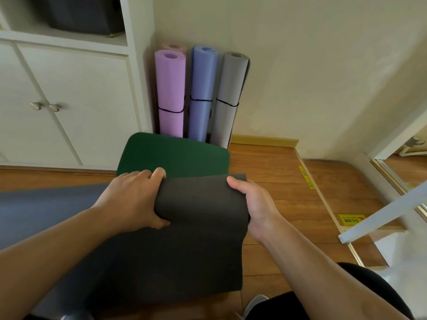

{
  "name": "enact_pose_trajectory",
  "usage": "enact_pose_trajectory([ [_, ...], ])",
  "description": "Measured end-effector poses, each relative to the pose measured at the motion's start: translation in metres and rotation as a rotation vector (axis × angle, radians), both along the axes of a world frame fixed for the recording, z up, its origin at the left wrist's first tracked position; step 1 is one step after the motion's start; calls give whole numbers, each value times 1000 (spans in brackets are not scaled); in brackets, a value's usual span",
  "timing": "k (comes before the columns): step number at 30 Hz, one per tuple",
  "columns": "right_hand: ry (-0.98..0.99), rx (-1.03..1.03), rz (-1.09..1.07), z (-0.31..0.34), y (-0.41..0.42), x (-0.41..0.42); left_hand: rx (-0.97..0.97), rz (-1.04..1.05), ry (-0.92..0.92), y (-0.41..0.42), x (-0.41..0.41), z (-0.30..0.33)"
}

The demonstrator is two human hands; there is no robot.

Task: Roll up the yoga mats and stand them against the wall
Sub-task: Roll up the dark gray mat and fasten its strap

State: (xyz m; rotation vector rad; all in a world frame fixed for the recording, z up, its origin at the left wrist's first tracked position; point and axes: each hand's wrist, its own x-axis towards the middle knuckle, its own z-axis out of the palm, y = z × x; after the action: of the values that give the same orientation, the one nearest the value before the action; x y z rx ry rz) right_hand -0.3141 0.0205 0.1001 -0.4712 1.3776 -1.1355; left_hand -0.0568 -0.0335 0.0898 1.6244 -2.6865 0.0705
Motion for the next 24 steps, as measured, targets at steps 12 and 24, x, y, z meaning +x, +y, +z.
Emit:
enact_pose_trajectory([
  [12, 1837, -364, 1012, 4, 5, 19, 166, -120, -114, 13, -42, 2],
  [24, 1739, -489, 931, -23, -7, 13, -32, -155, -173, 31, -33, -12],
])
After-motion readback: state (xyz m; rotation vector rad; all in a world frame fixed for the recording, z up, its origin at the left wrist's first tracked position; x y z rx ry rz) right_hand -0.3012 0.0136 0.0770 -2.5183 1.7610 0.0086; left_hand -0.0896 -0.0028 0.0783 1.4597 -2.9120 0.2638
